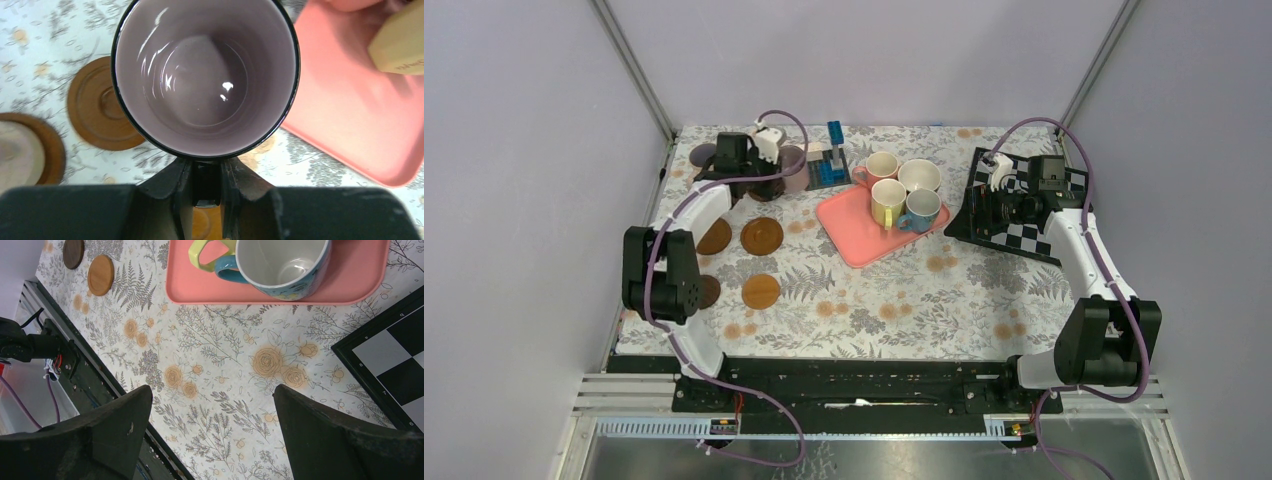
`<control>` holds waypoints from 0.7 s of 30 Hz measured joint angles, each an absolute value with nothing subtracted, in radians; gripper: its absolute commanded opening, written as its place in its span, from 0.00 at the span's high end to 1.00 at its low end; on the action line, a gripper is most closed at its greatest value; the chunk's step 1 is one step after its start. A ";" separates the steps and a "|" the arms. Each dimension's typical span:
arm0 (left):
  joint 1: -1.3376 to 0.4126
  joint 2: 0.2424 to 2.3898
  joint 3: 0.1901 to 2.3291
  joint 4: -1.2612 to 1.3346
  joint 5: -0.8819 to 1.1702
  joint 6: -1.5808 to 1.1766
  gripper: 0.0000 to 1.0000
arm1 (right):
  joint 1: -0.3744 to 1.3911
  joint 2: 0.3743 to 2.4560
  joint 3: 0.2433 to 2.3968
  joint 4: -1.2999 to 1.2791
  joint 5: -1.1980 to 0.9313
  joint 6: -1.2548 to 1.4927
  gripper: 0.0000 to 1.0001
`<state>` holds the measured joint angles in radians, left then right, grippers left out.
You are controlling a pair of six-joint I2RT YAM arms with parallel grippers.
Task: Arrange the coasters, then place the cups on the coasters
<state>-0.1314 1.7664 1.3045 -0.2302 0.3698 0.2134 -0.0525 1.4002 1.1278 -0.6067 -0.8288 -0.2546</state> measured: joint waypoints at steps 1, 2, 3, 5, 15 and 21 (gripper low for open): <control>-0.117 1.767 1.304 -0.228 0.369 0.213 1.00 | -0.052 1.400 1.128 -0.607 -0.829 -0.255 0.02; -0.096 1.768 1.304 -0.225 0.370 0.214 1.00 | -0.052 1.400 1.128 -0.607 -0.829 -0.255 0.02; -0.082 1.770 1.304 -0.222 0.370 0.214 1.00 | -0.052 1.400 1.128 -0.607 -0.829 -0.255 0.02; -0.047 1.776 1.304 -0.209 0.372 0.218 1.00 | -0.052 1.400 1.128 -0.607 -0.829 -0.255 0.02; 0.052 1.885 1.315 -0.189 0.389 0.270 1.00 | -0.052 1.401 1.128 -0.607 -0.829 -0.257 0.02; 0.067 1.927 1.332 -0.190 0.397 0.301 1.00 | -0.052 1.406 1.128 -0.607 -0.829 -0.258 0.02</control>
